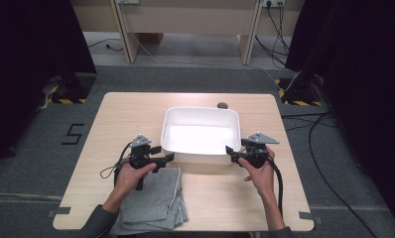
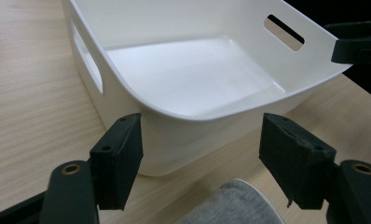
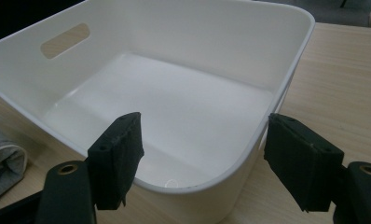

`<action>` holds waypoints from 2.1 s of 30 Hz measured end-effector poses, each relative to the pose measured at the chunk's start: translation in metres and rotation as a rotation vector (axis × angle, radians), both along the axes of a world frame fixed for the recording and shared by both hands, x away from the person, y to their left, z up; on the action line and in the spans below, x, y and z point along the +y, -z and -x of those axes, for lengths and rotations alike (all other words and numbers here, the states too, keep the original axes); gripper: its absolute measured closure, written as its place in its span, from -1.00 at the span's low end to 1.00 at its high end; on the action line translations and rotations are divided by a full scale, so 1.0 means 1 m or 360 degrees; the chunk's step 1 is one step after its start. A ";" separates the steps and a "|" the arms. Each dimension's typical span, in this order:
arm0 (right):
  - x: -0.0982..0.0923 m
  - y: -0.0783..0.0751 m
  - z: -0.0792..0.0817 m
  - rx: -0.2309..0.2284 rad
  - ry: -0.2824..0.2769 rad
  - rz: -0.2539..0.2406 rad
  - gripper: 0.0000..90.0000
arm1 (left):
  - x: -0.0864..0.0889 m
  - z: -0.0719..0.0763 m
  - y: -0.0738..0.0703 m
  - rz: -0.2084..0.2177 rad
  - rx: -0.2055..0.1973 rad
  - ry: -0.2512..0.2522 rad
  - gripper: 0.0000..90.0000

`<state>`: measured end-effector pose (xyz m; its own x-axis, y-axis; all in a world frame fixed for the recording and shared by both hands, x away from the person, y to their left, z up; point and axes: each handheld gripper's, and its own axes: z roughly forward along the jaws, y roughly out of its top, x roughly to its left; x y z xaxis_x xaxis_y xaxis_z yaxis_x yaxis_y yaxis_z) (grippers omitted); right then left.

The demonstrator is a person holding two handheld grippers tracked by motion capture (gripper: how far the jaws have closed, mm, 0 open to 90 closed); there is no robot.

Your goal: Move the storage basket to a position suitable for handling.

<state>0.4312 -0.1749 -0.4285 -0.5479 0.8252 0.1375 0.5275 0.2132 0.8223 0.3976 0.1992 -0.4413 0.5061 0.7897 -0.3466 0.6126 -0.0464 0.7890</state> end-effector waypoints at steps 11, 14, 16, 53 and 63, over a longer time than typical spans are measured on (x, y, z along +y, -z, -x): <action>-0.001 0.002 -0.005 0.0019 0.0051 -0.0056 -0.37 | 0.014 -0.009 -0.010 0.0068 -0.0049 -0.0120 -0.39; -0.001 0.006 -0.011 0.0022 0.0048 -0.0042 -0.28 | 0.015 -0.014 -0.015 0.0027 -0.0075 -0.0168 -0.35; 0.002 0.008 -0.013 0.0022 0.0049 0.0001 -0.24 | 0.014 -0.023 -0.013 -0.0037 -0.0037 -0.0206 -0.27; 0.014 -0.002 0.013 -0.0052 0.0008 0.0110 -0.41 | 0.033 0.004 -0.013 -0.0081 0.0015 -0.0204 -0.40; 0.005 -0.011 0.042 0.0001 -0.0063 0.0079 -0.42 | 0.054 0.044 -0.019 -0.0099 0.0003 -0.0148 -0.46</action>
<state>0.3890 -0.1698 -0.4176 -0.5799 0.8089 0.0972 0.5186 0.2745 0.8098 0.3537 0.2536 -0.4220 0.4291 0.8531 -0.2967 0.6183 -0.0380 0.7850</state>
